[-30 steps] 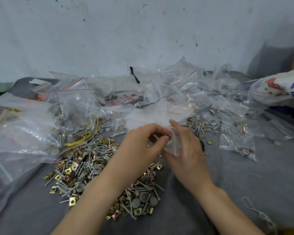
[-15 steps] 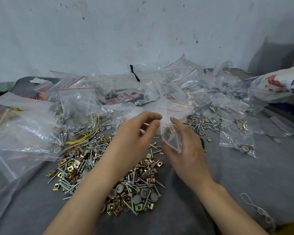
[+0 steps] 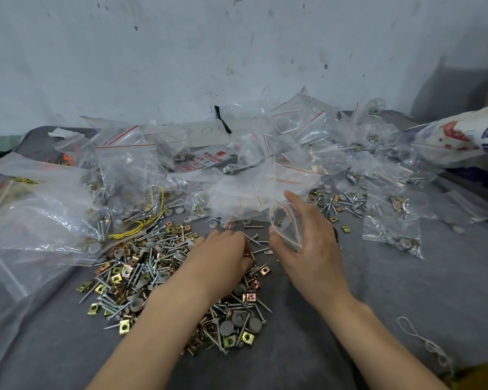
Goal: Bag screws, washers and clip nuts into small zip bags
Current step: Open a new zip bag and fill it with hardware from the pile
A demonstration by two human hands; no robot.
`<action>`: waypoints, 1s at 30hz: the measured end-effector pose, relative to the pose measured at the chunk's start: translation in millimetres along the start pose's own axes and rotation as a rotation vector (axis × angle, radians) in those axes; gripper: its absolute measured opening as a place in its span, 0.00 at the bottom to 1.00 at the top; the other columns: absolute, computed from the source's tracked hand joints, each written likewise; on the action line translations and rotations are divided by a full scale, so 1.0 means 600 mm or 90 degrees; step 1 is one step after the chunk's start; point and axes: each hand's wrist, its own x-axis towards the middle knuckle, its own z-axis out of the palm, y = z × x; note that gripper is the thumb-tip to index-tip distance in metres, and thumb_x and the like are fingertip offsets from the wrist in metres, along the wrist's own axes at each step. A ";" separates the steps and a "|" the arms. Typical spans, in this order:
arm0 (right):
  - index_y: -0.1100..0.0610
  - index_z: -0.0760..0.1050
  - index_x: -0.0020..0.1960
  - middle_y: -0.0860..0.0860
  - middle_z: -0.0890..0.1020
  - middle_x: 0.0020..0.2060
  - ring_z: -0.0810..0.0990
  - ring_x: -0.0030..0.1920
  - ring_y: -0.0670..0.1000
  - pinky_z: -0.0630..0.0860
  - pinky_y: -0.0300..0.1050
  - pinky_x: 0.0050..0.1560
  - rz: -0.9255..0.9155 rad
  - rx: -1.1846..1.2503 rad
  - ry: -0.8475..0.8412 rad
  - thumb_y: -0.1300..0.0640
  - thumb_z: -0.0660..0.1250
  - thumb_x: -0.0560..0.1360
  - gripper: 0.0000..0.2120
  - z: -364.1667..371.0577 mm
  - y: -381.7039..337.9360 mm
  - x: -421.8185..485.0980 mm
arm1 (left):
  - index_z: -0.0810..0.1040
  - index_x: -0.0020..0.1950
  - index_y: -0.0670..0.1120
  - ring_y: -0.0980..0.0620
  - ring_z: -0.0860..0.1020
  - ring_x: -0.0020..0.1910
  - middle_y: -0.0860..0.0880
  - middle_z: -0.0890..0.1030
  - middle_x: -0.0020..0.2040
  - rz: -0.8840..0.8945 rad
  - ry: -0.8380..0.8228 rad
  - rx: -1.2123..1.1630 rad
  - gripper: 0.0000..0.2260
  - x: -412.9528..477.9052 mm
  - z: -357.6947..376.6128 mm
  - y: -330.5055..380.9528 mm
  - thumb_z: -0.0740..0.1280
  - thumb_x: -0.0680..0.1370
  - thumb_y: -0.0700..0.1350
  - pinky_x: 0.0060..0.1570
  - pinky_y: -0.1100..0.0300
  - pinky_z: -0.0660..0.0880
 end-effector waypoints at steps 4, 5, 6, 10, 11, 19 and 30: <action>0.47 0.65 0.74 0.35 0.69 0.60 0.66 0.62 0.36 0.65 0.45 0.65 -0.004 -0.004 0.002 0.43 0.64 0.76 0.28 0.000 0.002 -0.001 | 0.73 0.54 0.53 0.50 0.73 0.57 0.54 0.77 0.54 0.026 0.023 -0.061 0.04 -0.001 0.000 -0.001 0.63 0.81 0.49 0.55 0.54 0.67; 0.47 0.65 0.74 0.35 0.69 0.60 0.66 0.62 0.36 0.65 0.44 0.65 -0.006 -0.004 0.001 0.43 0.64 0.76 0.28 0.000 0.002 0.000 | 0.73 0.54 0.53 0.51 0.74 0.56 0.55 0.77 0.53 0.034 0.028 -0.067 0.03 -0.001 0.001 -0.003 0.63 0.81 0.49 0.55 0.55 0.68; 0.46 0.65 0.74 0.35 0.69 0.60 0.67 0.62 0.36 0.65 0.44 0.65 -0.007 -0.004 0.001 0.43 0.64 0.76 0.28 0.000 0.003 0.000 | 0.73 0.54 0.53 0.52 0.75 0.55 0.55 0.78 0.52 0.037 0.030 -0.089 0.03 -0.001 0.002 -0.006 0.63 0.80 0.49 0.56 0.54 0.70; 0.47 0.65 0.74 0.35 0.70 0.59 0.67 0.61 0.36 0.65 0.44 0.65 -0.009 0.000 0.002 0.43 0.65 0.76 0.28 0.000 0.004 -0.001 | 0.75 0.50 0.53 0.58 0.79 0.44 0.56 0.81 0.45 0.009 0.069 -0.350 0.02 -0.004 -0.002 -0.016 0.67 0.79 0.48 0.48 0.60 0.77; 0.47 0.65 0.74 0.36 0.71 0.59 0.67 0.61 0.36 0.65 0.44 0.65 -0.010 0.000 0.003 0.43 0.65 0.76 0.28 0.000 0.004 -0.001 | 0.76 0.49 0.52 0.58 0.80 0.43 0.54 0.82 0.44 0.004 0.090 -0.415 0.02 -0.006 -0.005 -0.017 0.68 0.78 0.47 0.47 0.60 0.78; 0.50 0.66 0.74 0.45 0.76 0.61 0.74 0.63 0.47 0.67 0.47 0.65 -0.021 -0.002 -0.006 0.44 0.65 0.76 0.28 0.000 0.003 -0.001 | 0.79 0.53 0.47 0.48 0.83 0.48 0.49 0.85 0.45 0.038 0.126 -0.689 0.06 -0.024 -0.021 -0.011 0.70 0.77 0.41 0.53 0.51 0.78; 0.50 0.67 0.74 0.46 0.76 0.61 0.74 0.63 0.48 0.68 0.48 0.64 -0.018 0.002 -0.009 0.45 0.65 0.76 0.28 0.001 0.004 -0.001 | 0.81 0.52 0.44 0.60 0.82 0.42 0.50 0.86 0.44 0.048 0.104 -0.763 0.06 -0.026 -0.016 -0.019 0.68 0.78 0.35 0.45 0.69 0.76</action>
